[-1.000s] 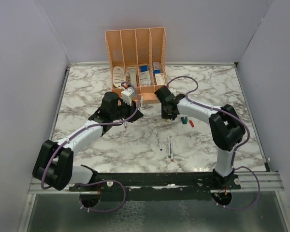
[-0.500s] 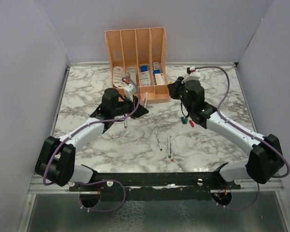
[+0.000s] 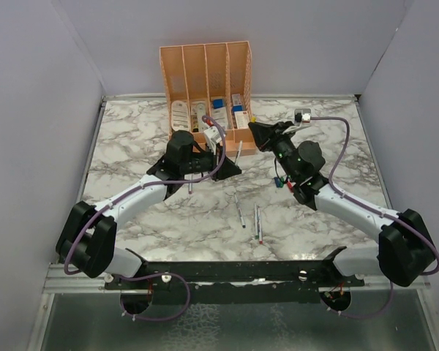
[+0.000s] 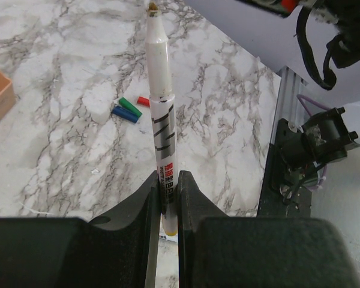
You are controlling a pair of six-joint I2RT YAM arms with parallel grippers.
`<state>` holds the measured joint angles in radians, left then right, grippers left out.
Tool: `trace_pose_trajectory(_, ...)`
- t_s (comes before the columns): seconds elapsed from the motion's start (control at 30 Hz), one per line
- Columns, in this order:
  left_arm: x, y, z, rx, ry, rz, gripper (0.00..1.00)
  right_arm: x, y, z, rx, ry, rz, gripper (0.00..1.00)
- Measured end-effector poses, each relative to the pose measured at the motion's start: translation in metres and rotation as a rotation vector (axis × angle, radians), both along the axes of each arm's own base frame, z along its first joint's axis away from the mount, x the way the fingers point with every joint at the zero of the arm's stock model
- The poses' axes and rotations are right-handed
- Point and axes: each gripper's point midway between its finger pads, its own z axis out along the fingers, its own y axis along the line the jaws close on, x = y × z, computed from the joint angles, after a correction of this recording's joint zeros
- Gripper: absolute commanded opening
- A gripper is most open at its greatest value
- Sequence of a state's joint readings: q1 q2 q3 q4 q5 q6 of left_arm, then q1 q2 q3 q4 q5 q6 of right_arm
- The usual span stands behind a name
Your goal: Insert the pens into the pen caps
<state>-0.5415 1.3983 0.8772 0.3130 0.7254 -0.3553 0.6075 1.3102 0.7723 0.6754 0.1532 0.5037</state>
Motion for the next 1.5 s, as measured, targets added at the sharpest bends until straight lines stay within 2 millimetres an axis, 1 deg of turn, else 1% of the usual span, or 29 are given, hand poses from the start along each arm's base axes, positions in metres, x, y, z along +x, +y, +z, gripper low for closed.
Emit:
trace_pose_trajectory(0.1,-0.007,-0.006,-0.006,0.028,0.015,-0.02,0.0,-0.006,0.003,0.013,0.019,-0.04,0.033,0.01)
trace_pose_trajectory(0.23,-0.007,-0.009,-0.004,0.039,0.001,-0.026,0.0,-0.012,0.008,0.025,0.028,-0.072,0.073,0.01)
trace_pose_trajectory(0.5,-0.006,-0.006,-0.009,0.061,0.006,-0.013,0.0,-0.019,0.017,0.031,0.014,-0.083,0.134,0.01)
trace_pose_trajectory(0.73,-0.006,-0.006,-0.012,0.069,0.012,-0.01,0.0,-0.023,0.022,0.017,-0.029,-0.043,0.173,0.01)
trace_pose_trajectory(0.87,-0.005,-0.005,-0.012,0.07,0.011,-0.004,0.0,-0.024,0.023,0.013,-0.04,-0.027,0.185,0.01)
trace_pose_trajectory(1.23,-0.002,-0.004,-0.012,0.075,0.009,0.013,0.0,-0.031,0.025,0.016,-0.043,-0.03,0.213,0.01)
trace_pose_trajectory(1.5,-0.002,-0.004,-0.013,0.075,0.009,0.014,0.0,-0.034,0.027,0.007,-0.051,-0.013,0.23,0.01)
